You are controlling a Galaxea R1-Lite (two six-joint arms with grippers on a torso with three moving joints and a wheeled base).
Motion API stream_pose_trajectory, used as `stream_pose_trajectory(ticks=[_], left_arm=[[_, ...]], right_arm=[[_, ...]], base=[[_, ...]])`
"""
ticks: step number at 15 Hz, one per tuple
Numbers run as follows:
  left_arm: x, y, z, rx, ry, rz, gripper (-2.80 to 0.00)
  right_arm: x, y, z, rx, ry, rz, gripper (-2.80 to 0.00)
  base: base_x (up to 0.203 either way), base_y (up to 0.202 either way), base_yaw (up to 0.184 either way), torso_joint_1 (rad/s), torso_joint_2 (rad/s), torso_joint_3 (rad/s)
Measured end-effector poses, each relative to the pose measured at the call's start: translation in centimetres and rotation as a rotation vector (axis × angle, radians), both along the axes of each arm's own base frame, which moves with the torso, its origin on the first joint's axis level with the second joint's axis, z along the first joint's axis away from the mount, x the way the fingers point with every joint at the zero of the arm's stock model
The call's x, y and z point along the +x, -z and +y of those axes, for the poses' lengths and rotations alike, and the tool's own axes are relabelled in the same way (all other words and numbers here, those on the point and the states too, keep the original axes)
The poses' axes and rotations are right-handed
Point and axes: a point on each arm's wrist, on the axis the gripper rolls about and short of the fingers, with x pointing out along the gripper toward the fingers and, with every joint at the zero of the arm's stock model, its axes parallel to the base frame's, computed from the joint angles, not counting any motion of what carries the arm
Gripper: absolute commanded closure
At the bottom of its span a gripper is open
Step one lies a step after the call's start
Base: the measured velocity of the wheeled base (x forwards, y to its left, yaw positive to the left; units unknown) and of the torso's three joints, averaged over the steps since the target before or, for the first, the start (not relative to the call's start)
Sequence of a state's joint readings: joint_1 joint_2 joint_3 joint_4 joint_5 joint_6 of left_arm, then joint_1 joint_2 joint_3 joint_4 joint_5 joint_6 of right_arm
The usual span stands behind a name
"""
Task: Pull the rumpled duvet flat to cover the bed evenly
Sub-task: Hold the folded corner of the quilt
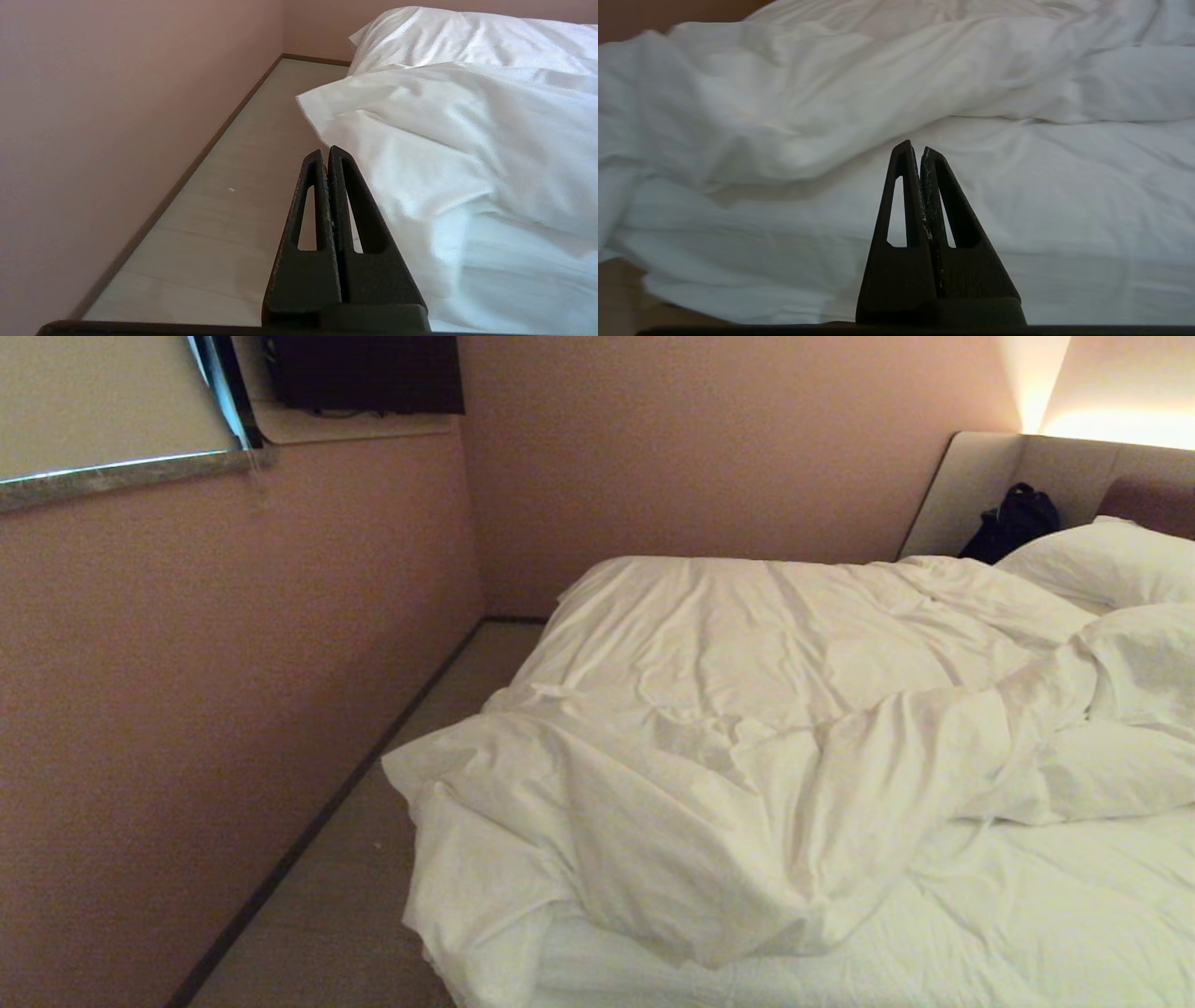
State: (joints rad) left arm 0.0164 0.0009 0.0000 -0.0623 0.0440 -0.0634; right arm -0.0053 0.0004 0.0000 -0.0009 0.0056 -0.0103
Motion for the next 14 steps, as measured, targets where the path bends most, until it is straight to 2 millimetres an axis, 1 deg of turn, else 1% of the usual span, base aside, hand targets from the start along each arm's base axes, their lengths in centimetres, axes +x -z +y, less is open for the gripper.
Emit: stream_pose_trajectory(ticks=[14], left_arm=[[0.0, -0.02, 0.0, -0.004, 0.0, -0.002, 0.0]], right_arm=[[0.0, -0.01, 0.0, 0.001, 0.0, -0.001, 0.0]], base=[[0.0, -0.194, 0.0, 0.002, 0.0, 0.003]])
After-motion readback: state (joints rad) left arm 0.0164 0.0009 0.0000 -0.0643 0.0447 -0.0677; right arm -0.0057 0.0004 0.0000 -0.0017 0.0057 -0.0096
